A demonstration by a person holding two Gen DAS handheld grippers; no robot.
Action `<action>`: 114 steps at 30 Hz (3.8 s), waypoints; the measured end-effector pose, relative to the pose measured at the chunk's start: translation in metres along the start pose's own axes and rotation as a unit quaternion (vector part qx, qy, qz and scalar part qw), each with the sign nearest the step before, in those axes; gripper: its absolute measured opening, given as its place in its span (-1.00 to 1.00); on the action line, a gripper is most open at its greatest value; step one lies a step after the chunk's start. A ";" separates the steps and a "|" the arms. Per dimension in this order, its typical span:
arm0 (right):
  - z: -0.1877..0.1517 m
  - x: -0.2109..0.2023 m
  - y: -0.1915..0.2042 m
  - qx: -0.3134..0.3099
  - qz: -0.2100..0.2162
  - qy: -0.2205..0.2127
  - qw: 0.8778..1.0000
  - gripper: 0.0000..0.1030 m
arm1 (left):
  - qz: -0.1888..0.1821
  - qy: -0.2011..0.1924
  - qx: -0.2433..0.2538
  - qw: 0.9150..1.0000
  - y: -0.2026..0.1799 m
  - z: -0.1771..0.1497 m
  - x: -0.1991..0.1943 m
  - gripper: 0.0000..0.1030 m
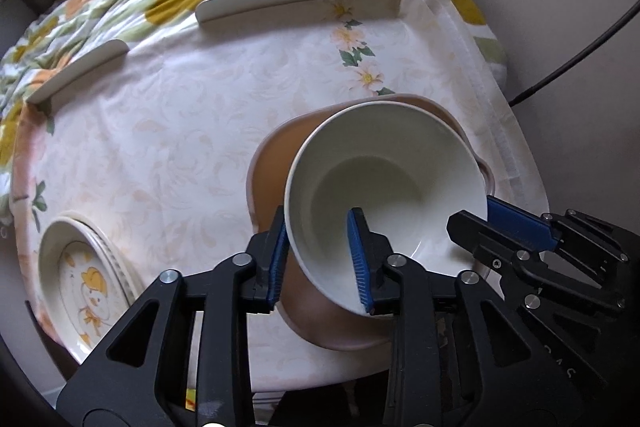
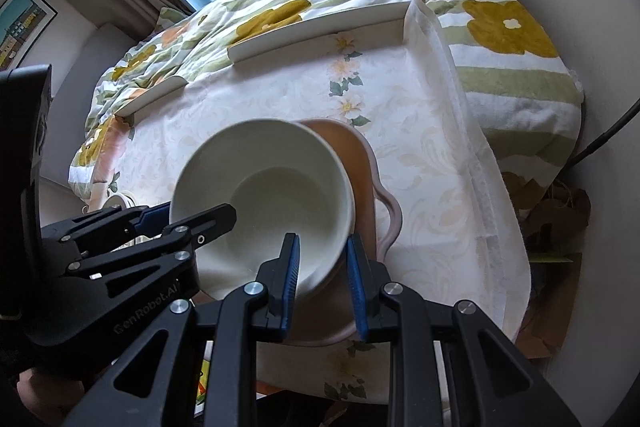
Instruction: Organize plates and bowls
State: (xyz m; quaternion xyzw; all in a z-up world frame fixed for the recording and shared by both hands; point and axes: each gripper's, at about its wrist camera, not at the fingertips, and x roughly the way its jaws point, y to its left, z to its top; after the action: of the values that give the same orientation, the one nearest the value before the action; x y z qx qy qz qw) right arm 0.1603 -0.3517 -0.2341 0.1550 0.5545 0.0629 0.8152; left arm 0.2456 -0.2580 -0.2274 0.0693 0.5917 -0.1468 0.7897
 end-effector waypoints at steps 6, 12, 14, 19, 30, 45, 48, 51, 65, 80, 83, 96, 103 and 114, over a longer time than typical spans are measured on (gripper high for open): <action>0.001 -0.004 0.000 0.002 0.001 -0.004 1.000 -0.57 | -0.008 -0.002 -0.009 1.000 0.002 -0.001 -0.002 0.02; 0.000 -0.010 -0.002 0.013 0.010 -0.011 1.000 -0.57 | -0.010 -0.019 -0.020 1.000 0.007 -0.003 -0.012 0.20; 0.001 -0.018 -0.004 0.015 0.016 -0.021 1.000 -0.57 | -0.014 -0.027 -0.024 0.999 0.010 -0.004 -0.019 0.20; -0.001 -0.043 -0.002 0.005 0.007 -0.045 0.999 -0.57 | -0.032 -0.067 -0.034 0.997 0.022 -0.012 -0.052 0.20; -0.027 -0.090 0.009 -0.054 -0.053 -0.098 0.992 0.55 | 0.045 -0.167 0.005 0.985 0.041 -0.055 -0.112 0.99; -0.023 -0.021 -0.017 -0.083 -0.082 0.069 0.991 0.55 | 0.008 0.003 0.038 0.999 0.043 -0.048 -0.026 0.98; -0.017 -0.004 -0.019 -0.084 -0.069 0.097 0.989 0.55 | 0.002 0.030 0.039 0.999 0.040 -0.044 -0.010 0.97; -0.013 0.012 -0.018 -0.095 -0.069 0.121 0.986 0.53 | -0.001 0.054 0.047 0.997 0.036 -0.041 0.007 0.69; -0.009 0.062 -0.014 -0.124 -0.001 0.161 0.979 -0.49 | -0.063 0.089 0.041 0.993 0.011 -0.042 0.059 -0.57; -0.020 0.041 -0.005 -0.187 -0.014 0.111 0.976 -0.61 | -0.025 0.035 0.061 0.997 -0.011 -0.049 0.042 -0.58; -0.015 0.030 -0.003 -0.197 -0.015 0.099 0.975 -0.61 | -0.018 0.018 0.058 0.998 -0.004 -0.047 0.022 -0.58; -0.004 -0.024 0.079 -0.249 -0.019 0.048 0.967 -0.61 | 0.002 -0.039 0.024 0.999 0.056 -0.072 -0.080 -0.58; -0.025 -0.011 0.168 -0.251 -0.021 0.041 0.967 -0.61 | 0.007 -0.041 0.028 0.999 0.136 -0.108 -0.111 -0.58; -0.062 0.053 0.262 -0.227 -0.008 0.063 0.972 -0.61 | 0.012 -0.002 0.043 0.999 0.261 -0.152 -0.086 -0.58</action>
State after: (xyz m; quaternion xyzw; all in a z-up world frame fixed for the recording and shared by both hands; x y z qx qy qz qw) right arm 0.1412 -0.0782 -0.2173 -0.0425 0.5768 0.1904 0.7932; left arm 0.1669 0.0450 -0.2063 0.1100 0.5827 -0.1627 0.7886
